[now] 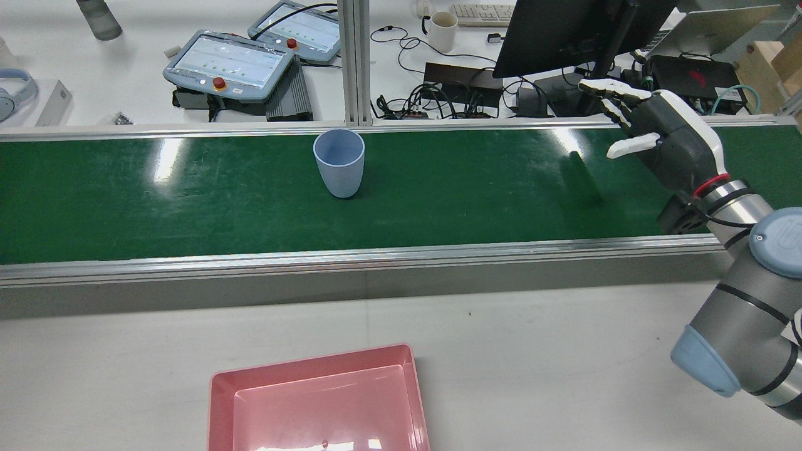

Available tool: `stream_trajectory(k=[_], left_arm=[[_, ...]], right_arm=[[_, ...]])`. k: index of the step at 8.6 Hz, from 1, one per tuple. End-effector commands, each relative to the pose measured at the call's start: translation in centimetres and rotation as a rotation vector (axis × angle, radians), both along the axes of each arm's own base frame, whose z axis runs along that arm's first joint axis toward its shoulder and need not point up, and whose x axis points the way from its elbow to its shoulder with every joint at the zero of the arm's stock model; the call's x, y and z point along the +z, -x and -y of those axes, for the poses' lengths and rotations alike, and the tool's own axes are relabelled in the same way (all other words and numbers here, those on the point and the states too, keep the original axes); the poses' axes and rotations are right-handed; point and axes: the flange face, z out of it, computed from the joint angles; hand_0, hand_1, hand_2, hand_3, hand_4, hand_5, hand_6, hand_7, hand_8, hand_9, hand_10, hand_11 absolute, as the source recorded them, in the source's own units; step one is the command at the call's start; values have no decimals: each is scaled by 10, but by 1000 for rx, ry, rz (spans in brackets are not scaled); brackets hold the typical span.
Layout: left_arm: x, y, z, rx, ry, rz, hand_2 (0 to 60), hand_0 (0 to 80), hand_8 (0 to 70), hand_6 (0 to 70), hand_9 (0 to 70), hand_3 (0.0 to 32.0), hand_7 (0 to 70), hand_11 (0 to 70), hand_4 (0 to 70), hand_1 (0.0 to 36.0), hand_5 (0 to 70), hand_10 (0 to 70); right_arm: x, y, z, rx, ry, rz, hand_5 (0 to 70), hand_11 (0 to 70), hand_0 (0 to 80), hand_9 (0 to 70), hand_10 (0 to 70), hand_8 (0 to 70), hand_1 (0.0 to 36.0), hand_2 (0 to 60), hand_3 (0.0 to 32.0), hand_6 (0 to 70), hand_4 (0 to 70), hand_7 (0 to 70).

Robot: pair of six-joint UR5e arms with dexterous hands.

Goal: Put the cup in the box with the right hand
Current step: 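Move the open right hand along the belt toward the blue cup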

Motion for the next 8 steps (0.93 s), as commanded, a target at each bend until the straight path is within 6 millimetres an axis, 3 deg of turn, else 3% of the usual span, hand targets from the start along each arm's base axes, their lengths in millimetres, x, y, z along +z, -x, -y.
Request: stream_trajectory(k=[1,3,4,5,6,7,8], left_arm=[[-1,0,0,0,-2,0,0,0,0,0,0,0,0,0,0,0,0,0],[0,0,0,0,0,0,0,0,0,0,0,0,0,0,0,0,0,0],[0,0,0,0,0,0,0,0,0,0,0,0,0,0,0,0,0,0],[0,0,0,-2,0,0,0,0,0,0,0,0,0,0,0,0,0,0],[0,0,0,0,0,0,0,0,0,0,0,0,0,0,0,0,0,0],[0,0,0,0,0,0,0,0,0,0,0,0,0,0,0,0,0,0],[0,0,0,0,0,0,0,0,0,0,0,0,0,0,0,0,0,0]], right_arm=[[-1,0,0,-4,0,3,25,23,497,1,8,0,21,0,320,0,142,73],[-4,-1,-1,-3,-6,11,32,25,500,0,7,0,64,0,320,0,104,0],[-4,-1,-1,0,-4,13,32,1,490,0,0,0,49,0,320,0,89,0],[-5,-3,0,5,-3,28,45,42,472,0,25,9,16,0,320,0,93,0],[-8,-4,1,7,-6,35,58,144,475,0,95,33,32,0,320,0,106,0],[-8,-3,2,5,-6,32,77,323,487,18,217,82,77,35,180,41,253,155],[-9,-9,4,17,-3,30,128,631,558,547,438,326,185,200,0,258,338,700]])
